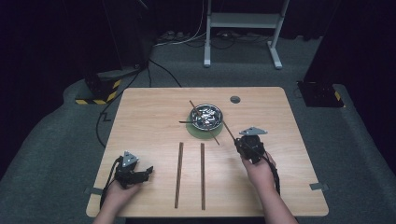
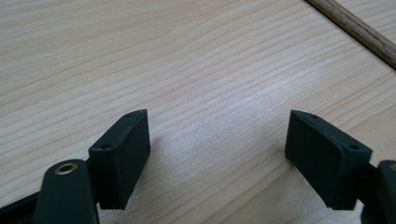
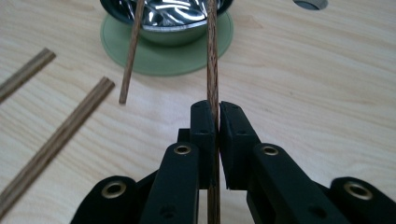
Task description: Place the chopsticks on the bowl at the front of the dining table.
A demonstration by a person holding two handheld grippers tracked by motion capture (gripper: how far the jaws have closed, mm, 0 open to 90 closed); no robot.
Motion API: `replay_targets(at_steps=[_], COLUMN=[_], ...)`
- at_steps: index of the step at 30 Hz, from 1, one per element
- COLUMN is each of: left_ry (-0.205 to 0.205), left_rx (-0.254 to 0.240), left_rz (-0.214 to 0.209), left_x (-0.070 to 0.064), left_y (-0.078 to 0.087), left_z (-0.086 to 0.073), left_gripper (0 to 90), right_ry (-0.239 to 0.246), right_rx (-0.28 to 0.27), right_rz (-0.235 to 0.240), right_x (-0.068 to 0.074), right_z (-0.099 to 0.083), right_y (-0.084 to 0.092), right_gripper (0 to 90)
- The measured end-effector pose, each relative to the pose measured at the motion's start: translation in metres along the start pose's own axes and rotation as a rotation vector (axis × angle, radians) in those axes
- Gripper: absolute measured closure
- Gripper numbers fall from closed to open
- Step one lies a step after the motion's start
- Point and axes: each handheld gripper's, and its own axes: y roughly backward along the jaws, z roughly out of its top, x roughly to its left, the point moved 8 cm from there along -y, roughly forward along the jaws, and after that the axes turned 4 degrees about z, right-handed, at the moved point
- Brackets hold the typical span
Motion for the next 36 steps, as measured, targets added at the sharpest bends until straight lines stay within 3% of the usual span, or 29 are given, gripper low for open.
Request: replay_targets(at_steps=[12,36], left_ry=[0.005,0.002], left_rx=[-0.006,-0.006], left_rz=[-0.004,-0.007], left_x=[-0.001,-0.001], left_y=[0.000,0.000], left_z=[0.000,0.000], left_gripper=[22.6,22.8], right_ry=[0.023,-0.002], right_rx=[0.031,0.032], right_rz=[0.004,0.050], right_x=[0.003,0.010], right_z=[0.022,0.062], right_y=[-0.019,-0.054], right_gripper=[84.6,84.5])
